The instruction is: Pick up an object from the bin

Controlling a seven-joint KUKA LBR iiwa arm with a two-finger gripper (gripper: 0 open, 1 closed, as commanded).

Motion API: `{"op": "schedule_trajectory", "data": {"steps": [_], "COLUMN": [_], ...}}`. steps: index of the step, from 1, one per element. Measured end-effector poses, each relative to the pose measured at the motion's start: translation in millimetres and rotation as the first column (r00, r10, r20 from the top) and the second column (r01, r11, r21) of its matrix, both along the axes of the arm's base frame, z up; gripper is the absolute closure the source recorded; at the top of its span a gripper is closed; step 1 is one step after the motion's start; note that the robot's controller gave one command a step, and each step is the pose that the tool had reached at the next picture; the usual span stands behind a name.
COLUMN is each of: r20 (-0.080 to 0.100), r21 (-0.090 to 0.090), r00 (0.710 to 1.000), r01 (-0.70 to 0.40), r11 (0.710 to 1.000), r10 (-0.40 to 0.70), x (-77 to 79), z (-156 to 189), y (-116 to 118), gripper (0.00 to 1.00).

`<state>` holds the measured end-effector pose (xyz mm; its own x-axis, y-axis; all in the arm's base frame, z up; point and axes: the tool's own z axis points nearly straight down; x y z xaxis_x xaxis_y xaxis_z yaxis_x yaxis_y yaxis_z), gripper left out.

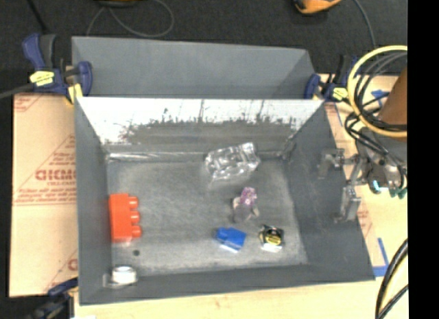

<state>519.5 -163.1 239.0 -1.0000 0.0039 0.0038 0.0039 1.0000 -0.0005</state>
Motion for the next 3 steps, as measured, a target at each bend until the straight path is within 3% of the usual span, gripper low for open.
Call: {"op": "schedule_trajectory", "data": {"steps": [1, 2, 3], "r20": [0.0, 0.004, 0.008], "r21": [0.001, 0.001, 0.001], "r00": [0.996, 0.97, 0.95], "r01": [0.092, 0.242, 0.312], "r11": [0.996, 0.97, 0.95], "r10": [-0.092, -0.242, -0.312], "x": [-27.7, -44.3, -46.1], "z": [-172.6, -138.3, -133.7], "y": [68.2, 73.3, 61.2], "gripper": [0.0, 0.0, 0.0]}}
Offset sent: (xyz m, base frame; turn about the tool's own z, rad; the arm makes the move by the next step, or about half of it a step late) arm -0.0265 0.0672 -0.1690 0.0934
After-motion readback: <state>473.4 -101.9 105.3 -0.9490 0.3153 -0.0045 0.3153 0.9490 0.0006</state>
